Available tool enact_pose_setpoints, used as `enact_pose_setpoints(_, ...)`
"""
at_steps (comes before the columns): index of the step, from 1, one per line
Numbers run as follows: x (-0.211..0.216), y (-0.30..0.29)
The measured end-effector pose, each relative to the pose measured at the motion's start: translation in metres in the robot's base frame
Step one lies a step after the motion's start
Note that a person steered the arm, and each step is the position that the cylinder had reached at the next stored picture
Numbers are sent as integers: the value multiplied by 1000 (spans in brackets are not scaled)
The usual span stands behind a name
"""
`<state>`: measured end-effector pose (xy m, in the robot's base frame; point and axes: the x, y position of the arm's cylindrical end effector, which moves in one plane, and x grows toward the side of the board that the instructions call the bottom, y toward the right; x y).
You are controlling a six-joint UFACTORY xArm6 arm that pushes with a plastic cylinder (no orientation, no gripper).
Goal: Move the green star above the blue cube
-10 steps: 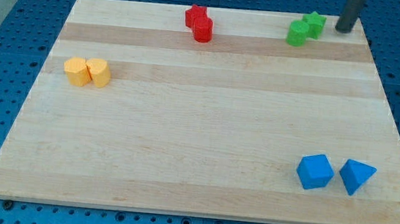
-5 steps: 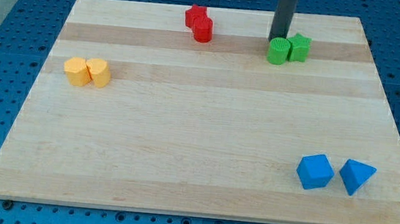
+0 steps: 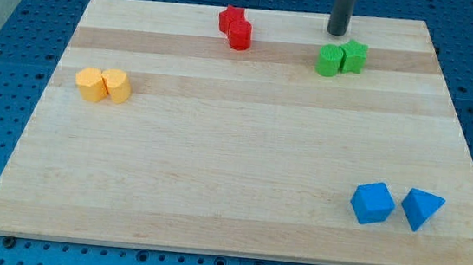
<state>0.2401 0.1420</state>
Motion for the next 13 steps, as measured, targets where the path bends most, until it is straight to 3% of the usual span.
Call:
enact_pose_setpoints(3, 94, 4)
enact_pose_setpoints(6, 116, 21)
enact_pose_setpoints(8, 99, 36)
enact_pose_setpoints(10, 151, 1)
enact_pose_setpoints(11, 151, -1)
enact_pose_setpoints(12, 119, 6)
enact_pose_setpoints(13, 127, 50)
